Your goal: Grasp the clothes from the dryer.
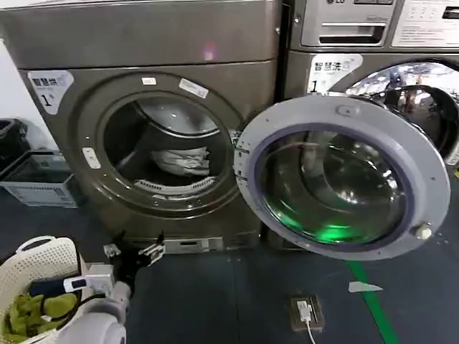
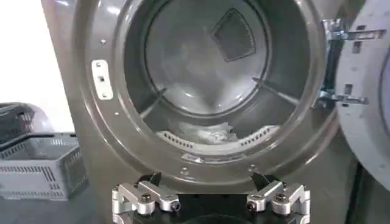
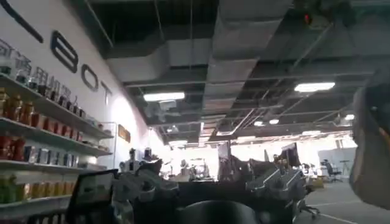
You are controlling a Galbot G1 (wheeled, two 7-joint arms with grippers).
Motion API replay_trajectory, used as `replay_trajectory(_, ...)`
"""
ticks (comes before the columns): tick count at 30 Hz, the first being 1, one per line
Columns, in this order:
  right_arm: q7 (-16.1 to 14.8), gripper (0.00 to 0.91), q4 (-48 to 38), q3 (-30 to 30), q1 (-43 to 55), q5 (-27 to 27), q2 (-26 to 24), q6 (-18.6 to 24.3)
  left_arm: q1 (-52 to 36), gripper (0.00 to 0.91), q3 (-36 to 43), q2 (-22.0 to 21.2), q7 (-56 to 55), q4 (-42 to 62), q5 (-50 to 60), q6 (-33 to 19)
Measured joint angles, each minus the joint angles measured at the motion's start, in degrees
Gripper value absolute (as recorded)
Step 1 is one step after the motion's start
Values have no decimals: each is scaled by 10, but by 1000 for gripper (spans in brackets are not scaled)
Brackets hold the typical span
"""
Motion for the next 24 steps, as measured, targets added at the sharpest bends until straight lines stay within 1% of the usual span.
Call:
replay_trajectory(8,0,907,-2,2,-2,2,1,1,0,907,4,-4,0,4,4,0)
replay_trajectory(24,0,907,2,6,-6,4,6,1,5,907,1,0,0,-3,14,0)
